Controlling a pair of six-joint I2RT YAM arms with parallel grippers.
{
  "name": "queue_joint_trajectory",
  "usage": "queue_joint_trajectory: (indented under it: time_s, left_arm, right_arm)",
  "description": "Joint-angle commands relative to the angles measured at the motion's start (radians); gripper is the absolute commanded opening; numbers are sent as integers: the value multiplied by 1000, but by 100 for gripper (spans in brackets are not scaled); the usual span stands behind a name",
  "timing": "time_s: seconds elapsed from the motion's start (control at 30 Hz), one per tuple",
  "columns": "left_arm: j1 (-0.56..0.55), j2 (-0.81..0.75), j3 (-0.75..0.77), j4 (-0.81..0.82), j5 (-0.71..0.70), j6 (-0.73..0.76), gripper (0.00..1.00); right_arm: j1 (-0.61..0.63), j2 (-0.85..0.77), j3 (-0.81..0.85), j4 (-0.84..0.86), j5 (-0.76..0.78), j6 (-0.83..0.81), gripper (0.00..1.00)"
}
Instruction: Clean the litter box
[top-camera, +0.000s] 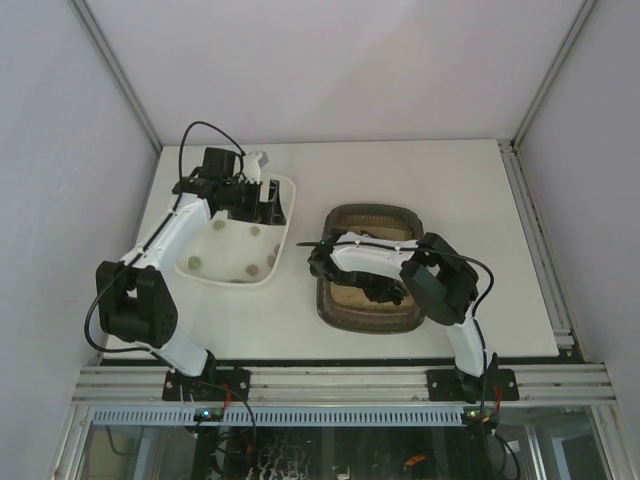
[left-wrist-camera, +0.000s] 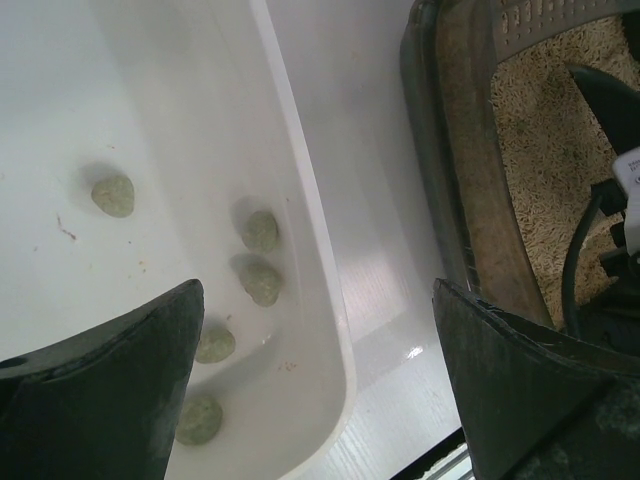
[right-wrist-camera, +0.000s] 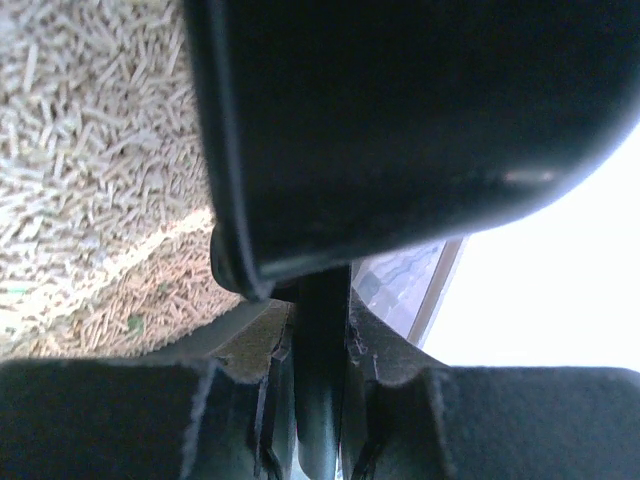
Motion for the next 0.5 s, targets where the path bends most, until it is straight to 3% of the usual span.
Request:
queue_joint_trajectory:
  time_s: [0.0, 0.47]
  left_arm:
    - [-18, 8, -13, 28, 29, -20, 100]
    - [-21, 22, -13, 34, 22, -18, 100]
  right_arm:
    - [-15, 16, 52, 16, 110, 7, 0]
    - [-34, 96, 137, 133, 96, -144, 0]
